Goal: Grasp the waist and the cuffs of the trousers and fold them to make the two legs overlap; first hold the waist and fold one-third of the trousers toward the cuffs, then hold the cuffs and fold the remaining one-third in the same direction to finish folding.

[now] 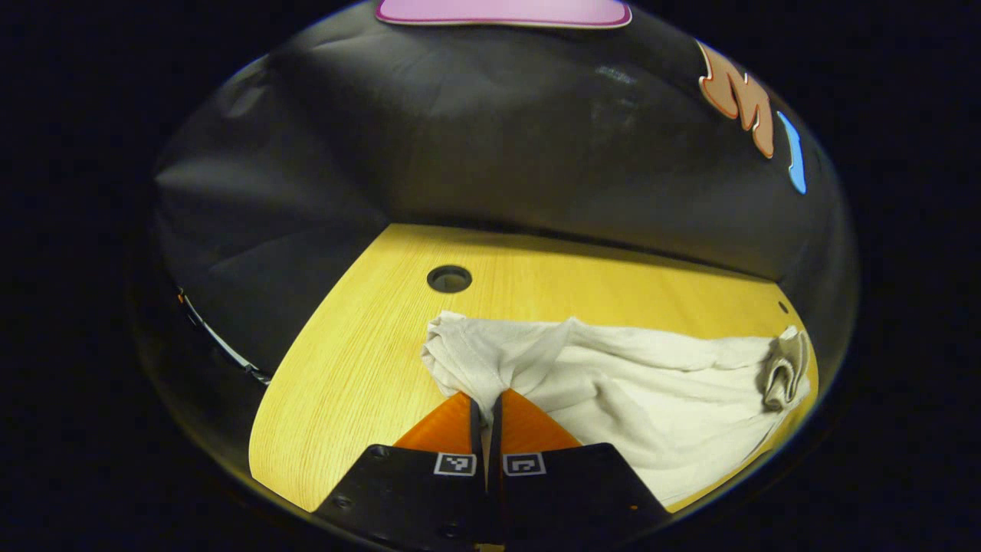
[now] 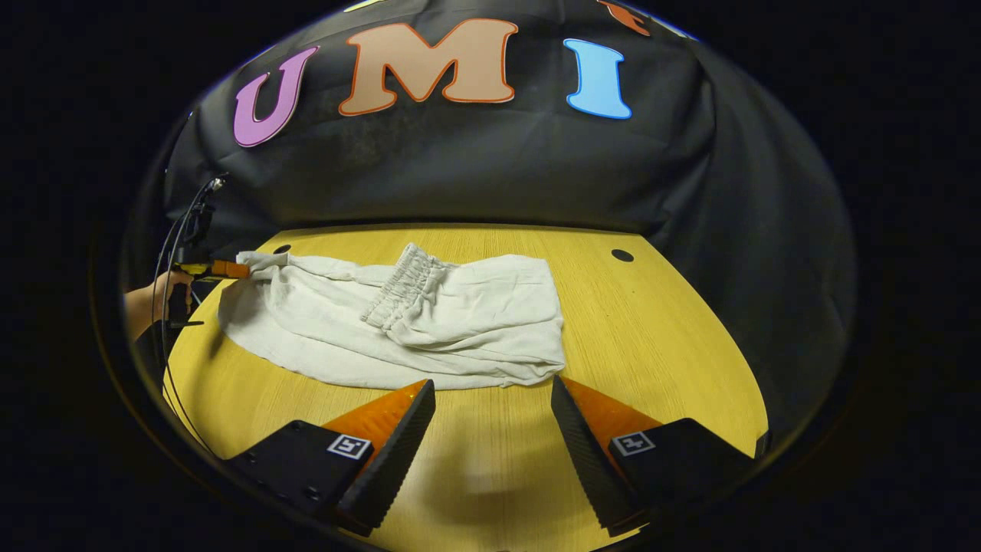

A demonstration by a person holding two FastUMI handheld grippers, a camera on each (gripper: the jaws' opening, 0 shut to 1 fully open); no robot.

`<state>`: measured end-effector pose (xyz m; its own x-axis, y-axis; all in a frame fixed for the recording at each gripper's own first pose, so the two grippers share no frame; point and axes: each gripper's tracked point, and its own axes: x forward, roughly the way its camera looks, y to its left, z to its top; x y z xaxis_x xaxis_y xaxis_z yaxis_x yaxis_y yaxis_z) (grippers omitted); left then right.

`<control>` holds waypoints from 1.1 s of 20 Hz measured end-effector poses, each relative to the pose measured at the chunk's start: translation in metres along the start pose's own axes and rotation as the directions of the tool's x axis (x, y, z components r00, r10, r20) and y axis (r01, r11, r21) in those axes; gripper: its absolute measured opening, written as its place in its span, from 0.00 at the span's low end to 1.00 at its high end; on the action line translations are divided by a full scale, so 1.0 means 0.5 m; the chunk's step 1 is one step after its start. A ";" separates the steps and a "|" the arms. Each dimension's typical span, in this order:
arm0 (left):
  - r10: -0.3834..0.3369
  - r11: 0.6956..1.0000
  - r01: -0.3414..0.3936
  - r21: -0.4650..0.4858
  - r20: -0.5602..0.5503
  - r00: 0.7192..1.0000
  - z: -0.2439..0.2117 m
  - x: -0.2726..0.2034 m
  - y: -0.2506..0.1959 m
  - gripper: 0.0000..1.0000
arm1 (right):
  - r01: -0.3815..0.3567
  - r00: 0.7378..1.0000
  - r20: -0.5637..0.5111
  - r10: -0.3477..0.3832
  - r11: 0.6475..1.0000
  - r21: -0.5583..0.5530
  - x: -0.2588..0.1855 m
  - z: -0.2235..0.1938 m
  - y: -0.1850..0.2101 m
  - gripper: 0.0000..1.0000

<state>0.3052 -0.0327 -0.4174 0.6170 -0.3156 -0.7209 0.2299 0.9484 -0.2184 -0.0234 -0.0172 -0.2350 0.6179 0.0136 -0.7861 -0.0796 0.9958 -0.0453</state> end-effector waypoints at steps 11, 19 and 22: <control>-0.130 0.991 0.125 0.051 0.131 0.983 0.170 -0.111 -0.279 0.00 | -0.035 0.998 0.049 0.032 0.998 0.059 -0.005 0.034 -0.092 0.98; -0.253 0.963 0.232 0.140 0.158 0.955 0.223 -0.151 -0.541 0.00 | -0.042 0.997 0.069 0.035 0.994 0.104 -0.003 0.038 -0.196 0.94; -0.303 0.945 0.279 0.173 0.132 0.944 0.214 -0.158 -0.641 0.00 | -0.045 0.997 0.072 0.038 0.993 0.111 -0.004 0.037 -0.228 0.97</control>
<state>0.2634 -0.3149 -0.2203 0.6118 -0.5891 -0.5279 0.5195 0.8025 -0.2934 -0.0010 -0.1289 -0.2171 0.6690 0.0575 -0.7410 -0.0203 0.9980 0.0591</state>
